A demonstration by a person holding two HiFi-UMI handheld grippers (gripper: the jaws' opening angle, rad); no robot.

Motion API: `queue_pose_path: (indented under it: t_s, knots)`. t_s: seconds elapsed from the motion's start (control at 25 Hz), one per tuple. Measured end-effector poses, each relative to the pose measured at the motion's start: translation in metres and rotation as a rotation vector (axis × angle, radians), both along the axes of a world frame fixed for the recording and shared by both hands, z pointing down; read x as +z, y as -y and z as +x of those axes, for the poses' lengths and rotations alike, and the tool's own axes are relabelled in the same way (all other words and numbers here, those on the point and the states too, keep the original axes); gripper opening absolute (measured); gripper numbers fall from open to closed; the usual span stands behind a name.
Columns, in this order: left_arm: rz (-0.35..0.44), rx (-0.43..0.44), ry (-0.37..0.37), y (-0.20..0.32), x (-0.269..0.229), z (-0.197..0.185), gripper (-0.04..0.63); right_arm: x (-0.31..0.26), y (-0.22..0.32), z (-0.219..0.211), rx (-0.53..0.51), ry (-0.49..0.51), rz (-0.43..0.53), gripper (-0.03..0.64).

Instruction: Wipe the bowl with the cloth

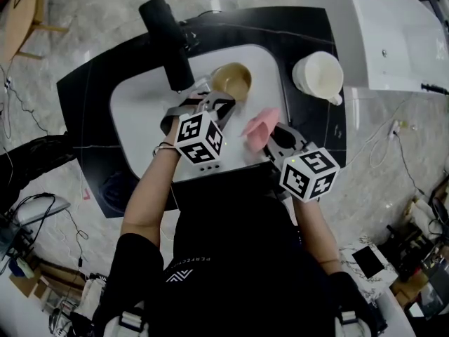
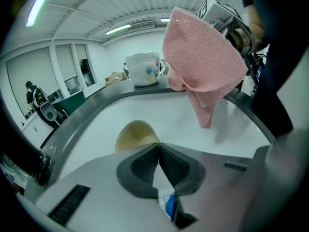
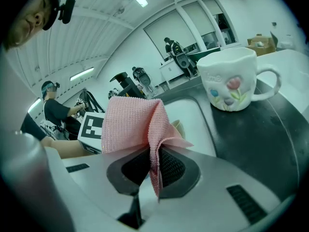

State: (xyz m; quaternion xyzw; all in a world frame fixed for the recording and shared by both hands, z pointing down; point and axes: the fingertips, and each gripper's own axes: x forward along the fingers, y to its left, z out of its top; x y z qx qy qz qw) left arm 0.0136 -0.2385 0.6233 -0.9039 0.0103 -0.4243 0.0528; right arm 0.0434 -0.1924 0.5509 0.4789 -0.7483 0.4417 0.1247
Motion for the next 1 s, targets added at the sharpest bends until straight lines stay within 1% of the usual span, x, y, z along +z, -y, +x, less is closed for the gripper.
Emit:
queue_pose_path:
  t_s: [0.16, 0.32, 0.48, 0.6, 0.68, 0.8, 1.0]
  knots:
    - [0.026, -0.076, -0.037, 0.004, -0.019, -0.006, 0.012, -0.008, -0.002, 0.001, -0.007, 0.0, 0.026, 0.049]
    - [0.024, -0.182, -0.1, 0.003, -0.043, -0.016, 0.012, -0.019, -0.003, 0.002, -0.019, -0.006, 0.062, 0.049]
    - [0.011, -0.283, -0.161, -0.008, -0.069, -0.027, 0.012, -0.035, -0.006, 0.003, -0.039, -0.034, 0.12, 0.049]
    - [0.006, -0.331, -0.212, -0.024, -0.091, -0.031, 0.012, -0.048, -0.011, 0.004, -0.071, -0.061, 0.174, 0.049]
    - [0.009, -0.363, -0.249, -0.033, -0.105, -0.032, 0.012, -0.057, -0.012, 0.006, -0.082, -0.062, 0.208, 0.05]
    - [-0.027, -0.419, -0.316, -0.043, -0.125, -0.038, 0.012, -0.07, -0.013, 0.004, -0.091, -0.054, 0.249, 0.049]
    - [-0.12, -0.545, -0.469, -0.05, -0.157, -0.062, 0.012, -0.095, -0.004, -0.01, -0.161, -0.093, 0.341, 0.05]
